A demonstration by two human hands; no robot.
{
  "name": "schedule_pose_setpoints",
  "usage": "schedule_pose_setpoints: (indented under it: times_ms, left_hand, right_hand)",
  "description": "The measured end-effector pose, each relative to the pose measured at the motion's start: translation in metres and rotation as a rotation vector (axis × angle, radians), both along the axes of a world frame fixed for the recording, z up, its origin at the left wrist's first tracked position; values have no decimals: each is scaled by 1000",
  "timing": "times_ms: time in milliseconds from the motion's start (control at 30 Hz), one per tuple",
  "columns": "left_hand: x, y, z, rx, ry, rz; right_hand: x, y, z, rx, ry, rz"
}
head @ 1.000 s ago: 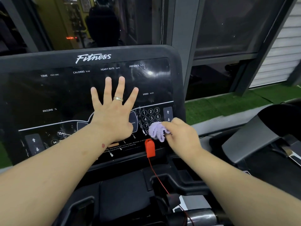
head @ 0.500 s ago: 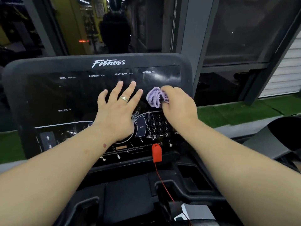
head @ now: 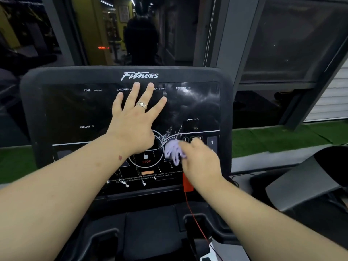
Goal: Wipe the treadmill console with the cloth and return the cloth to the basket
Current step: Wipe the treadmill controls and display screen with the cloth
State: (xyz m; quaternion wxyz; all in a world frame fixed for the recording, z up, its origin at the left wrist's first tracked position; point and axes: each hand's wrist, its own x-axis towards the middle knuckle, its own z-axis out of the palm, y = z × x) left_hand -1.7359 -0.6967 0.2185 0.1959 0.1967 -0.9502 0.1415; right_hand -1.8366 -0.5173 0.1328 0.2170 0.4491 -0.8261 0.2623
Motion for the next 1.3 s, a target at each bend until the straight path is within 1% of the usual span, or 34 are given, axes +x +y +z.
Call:
schedule_pose_setpoints:
  times_ms: [67,133,200,233,267,400,467,500,567,633,767,833,867,933,1000,1067,1133,1167,1200,1233,1300]
  left_hand:
    - [0,0,-1,7,-4,-1]
    - [0,0,-1,17,-13,-2]
    - [-1,-1,-1,26,-10,-2]
    - [-1,-2,-2,27,-7,-1]
    - [-1,-2,-2,25,-8,-3]
    - [-2,-1,-3,30,-14,-2]
    - [-1,-1,-3,35,-22,0]
    - [-1,-1,-2,35,-26,1]
    - [-1,-1,-1,40,-35,0]
    - [-1,-1,-1,43,-36,1]
    - [-1,-2,-2,40,-18,-11]
    - [1,-3,-2,40,-17,-13]
    - [1,-3,-1,40,-23,-13]
    - [0,-3,0,41,-36,-10]
    - [0,-3,-1,43,-37,-9]
    - [-1,-3,-3,43,-21,-13]
    - [0,-3,-3,40,-18,-16]
    - [0,-4,-3,38,-19,-17]
    - [1,-4,-3,36,-23,-18]
    - [1,-5,-2,37,-29,-18]
    - [1,-5,-2,41,-32,-14]
  right_hand:
    - [3,7,-6,108,73,76]
    - [-16,5,12,135,78,37]
    - [-33,-2,33,31,-1,-108]
    - [-34,-7,37,-28,-33,-154]
    - [-27,-9,36,-44,-44,-153]
    - [9,1,3,139,45,56]
    - [0,2,12,198,24,75]
    - [-10,-1,22,205,-6,34]
    - [-28,-11,39,70,-16,-92]
    - [-26,-18,41,-34,-35,-132]
    - [8,-4,7,135,26,103]
    - [-1,-2,17,210,41,118]
    - [-12,-5,26,207,24,70]
    - [-29,-14,41,60,-15,-58]
    - [-20,-21,35,-49,-59,-99]
    - [1,-18,12,18,-52,-13]
    - [7,-7,-1,119,32,114]
    - [-1,-4,3,154,73,149]
    - [-11,-3,13,175,71,128]
    - [-22,-5,21,146,34,56]
    - [-32,-12,30,-16,-97,-108]
